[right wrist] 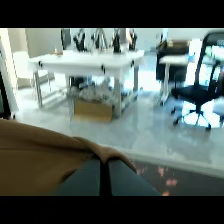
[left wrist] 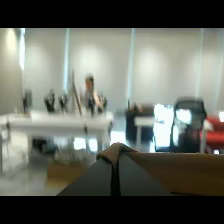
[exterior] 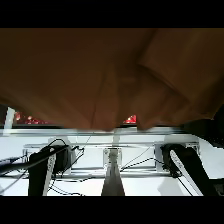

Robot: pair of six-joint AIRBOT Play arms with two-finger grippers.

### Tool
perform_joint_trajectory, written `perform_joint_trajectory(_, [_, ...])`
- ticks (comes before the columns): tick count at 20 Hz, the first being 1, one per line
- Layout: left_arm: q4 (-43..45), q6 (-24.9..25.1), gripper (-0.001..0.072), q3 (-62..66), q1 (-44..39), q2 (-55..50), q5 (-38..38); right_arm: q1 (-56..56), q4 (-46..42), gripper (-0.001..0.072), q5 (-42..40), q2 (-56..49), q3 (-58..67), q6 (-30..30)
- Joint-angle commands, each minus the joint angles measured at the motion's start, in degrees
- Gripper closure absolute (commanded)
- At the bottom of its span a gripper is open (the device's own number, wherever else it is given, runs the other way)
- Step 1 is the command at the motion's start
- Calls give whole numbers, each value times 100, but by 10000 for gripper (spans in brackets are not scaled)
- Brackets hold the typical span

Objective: Fold the clothes and pants, and hang the long-sleeved shirts on hangers.

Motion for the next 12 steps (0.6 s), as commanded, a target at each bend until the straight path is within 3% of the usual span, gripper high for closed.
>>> perform_joint_trajectory(1, [33, -4, 690, 0, -7, -1187, -1165, 2, -92, 701, 162, -1158, -146, 313])
perform_joint_trajectory(6, [33, -2, 689, 2, -214, -3825, -1213, 2, -90, 700, 151, -3484, -153, 306])
perform_joint_trajectory(12, [33, -4, 689, 4, -691, -5980, 2, 2, -63, 700, -949, -5554, -153, 310])
